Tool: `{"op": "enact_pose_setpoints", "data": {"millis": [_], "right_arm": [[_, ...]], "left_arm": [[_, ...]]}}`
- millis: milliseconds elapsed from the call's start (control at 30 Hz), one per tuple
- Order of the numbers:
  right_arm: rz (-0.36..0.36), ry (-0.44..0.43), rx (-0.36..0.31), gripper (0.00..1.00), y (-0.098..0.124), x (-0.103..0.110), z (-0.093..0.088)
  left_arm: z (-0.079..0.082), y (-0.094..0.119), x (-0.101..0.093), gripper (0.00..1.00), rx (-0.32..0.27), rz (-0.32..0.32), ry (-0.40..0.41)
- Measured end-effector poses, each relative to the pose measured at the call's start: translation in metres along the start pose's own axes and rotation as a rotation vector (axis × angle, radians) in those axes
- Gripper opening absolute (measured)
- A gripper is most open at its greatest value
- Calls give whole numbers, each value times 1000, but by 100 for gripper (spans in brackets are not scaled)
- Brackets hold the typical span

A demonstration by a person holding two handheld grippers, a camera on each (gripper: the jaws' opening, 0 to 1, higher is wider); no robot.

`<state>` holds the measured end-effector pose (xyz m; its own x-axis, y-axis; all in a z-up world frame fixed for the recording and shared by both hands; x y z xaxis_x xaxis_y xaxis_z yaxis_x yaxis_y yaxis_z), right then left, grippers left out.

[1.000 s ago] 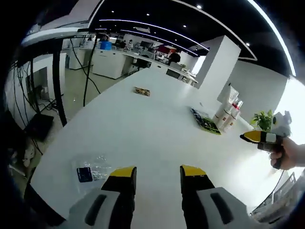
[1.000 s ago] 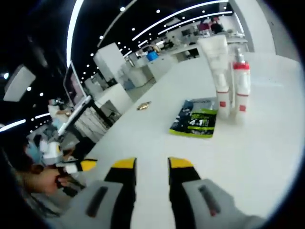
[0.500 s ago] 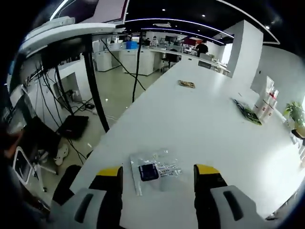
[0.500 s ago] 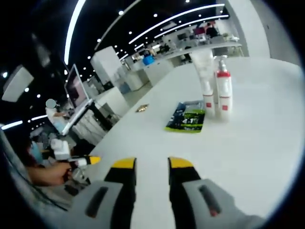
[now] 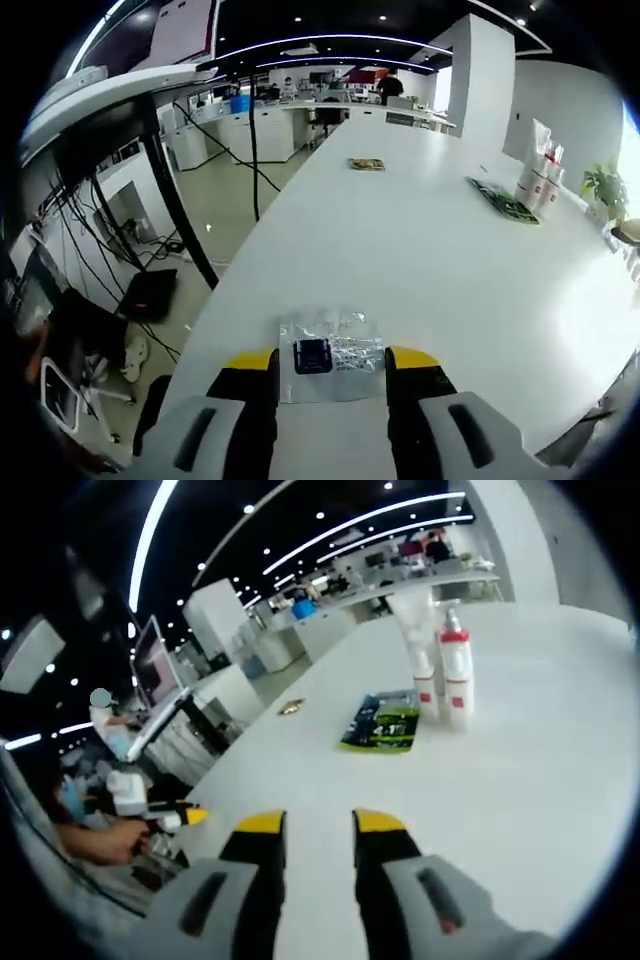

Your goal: Arrange the skincare products in the storage area until every visible bottle or jar stands upright without overlapping.

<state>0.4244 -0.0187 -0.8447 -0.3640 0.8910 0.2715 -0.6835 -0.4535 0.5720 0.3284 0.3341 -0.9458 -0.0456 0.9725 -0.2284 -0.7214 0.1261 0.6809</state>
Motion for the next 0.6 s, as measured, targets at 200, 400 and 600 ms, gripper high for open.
{"op": "enact_pose_setpoints", "data": {"millis": [200, 400, 600], "right_arm": [[13, -12, -4, 24, -1, 6, 2], [23, -16, -17, 24, 0, 8, 7], [42, -47, -4, 24, 1, 11, 5]], "left_arm": [[2, -1, -8, 43, -30, -45, 73], [6, -1, -17, 43, -41, -79, 63], [24, 0, -40, 43, -87, -157, 35]]}}
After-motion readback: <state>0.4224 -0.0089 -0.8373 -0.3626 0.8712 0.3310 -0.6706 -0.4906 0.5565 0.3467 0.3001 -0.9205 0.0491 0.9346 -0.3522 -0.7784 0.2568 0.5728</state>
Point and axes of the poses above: the point that each gripper's makers call its tool centre point, and the gripper's own axes: y roughly backward along the fingers, x roughly to its left, z roughly out of its top, the point moved 4 cm from there along y, roughly backward along the fingers, and after that the axes turned 15 degrees about -z, right-handed, at the moved point
